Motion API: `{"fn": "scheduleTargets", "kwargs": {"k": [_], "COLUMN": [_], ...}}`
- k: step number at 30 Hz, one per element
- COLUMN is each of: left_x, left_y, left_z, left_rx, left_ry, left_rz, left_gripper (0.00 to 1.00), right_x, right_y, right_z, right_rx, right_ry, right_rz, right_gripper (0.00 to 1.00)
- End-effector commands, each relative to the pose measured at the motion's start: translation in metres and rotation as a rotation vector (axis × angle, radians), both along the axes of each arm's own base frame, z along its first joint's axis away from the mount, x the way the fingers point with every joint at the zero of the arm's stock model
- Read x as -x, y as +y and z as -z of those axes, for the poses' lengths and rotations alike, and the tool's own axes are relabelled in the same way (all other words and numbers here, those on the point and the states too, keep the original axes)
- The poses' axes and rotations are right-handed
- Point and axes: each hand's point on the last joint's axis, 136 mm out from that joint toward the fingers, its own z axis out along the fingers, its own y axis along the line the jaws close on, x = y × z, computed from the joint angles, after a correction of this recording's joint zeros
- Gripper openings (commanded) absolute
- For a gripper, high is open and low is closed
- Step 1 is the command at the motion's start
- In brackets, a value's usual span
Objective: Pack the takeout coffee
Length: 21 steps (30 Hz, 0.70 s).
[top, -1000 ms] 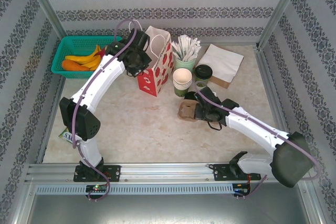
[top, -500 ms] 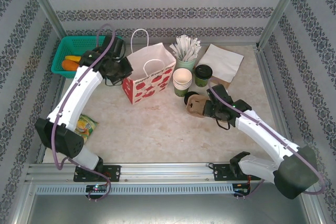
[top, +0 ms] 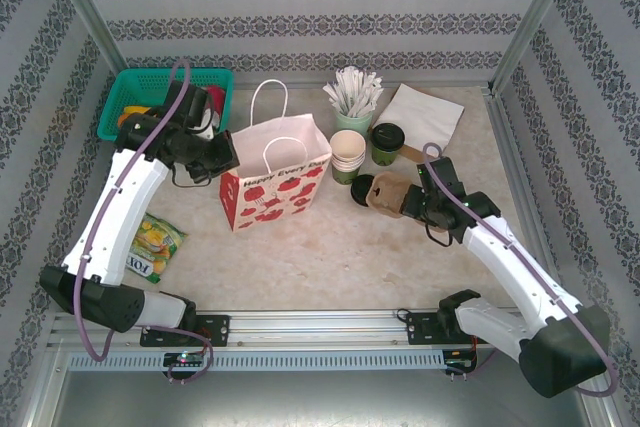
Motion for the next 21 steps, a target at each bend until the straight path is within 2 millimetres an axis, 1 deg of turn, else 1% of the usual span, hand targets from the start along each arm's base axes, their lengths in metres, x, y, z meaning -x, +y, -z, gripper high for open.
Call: {"fn": "scheduleTargets", "kwargs": {"k": [1,3,6,10,12,13,14,15,19,21], "left_x": [0.024,0.027,0.028,0.028,0.026,0.025,0.024,0.023,0.024,0.025], "left_y": [-0.010,-0.015,-0.032,-0.044,-0.053,-0.058,-0.062,-0.067,-0.097,-0.106], "left_z": [0.000,0.000,0.002,0.010,0.014,0.017,0.018,0.019,0.020,0.023], "left_rx": [0.069,0.099,0.187,0.198,0.214,0.212,0.205,0.204,0.245,0.236], "left_ry": [0.048,0.049,0.064,0.071,0.074,0.074,0.074,0.070,0.042,0.047], "left_rz": [0.090,0.103,0.140,0.159,0.170,0.181,0.191,0.203,0.287,0.325], "left_gripper": [0.00,0.00,0.00,0.00,0.03,0.07,0.15,0.17,0.30,0.33], "right_x": [-0.002,-0.004,-0.007,-0.011,-0.013,-0.014,-0.016,-0.017,-0.022,-0.024], "right_y": [-0.002,-0.003,-0.002,-0.002,-0.002,-0.002,-0.002,-0.002,-0.004,-0.004], "right_z": [-0.017,-0.019,-0.022,-0.026,-0.029,-0.031,-0.034,-0.035,-0.043,-0.046], "right_rx": [-0.021,-0.026,-0.034,-0.032,-0.033,-0.034,-0.034,-0.033,-0.031,-0.034], "right_ry": [-0.026,-0.030,-0.035,-0.033,-0.038,-0.042,-0.048,-0.052,-0.070,-0.080], "right_rz": [0.001,0.003,0.005,0.005,0.005,0.004,0.006,0.004,0.005,0.003], "right_gripper": [0.00,0.00,0.00,0.00,0.00,0.00,0.00,0.00,0.00,0.00]}}
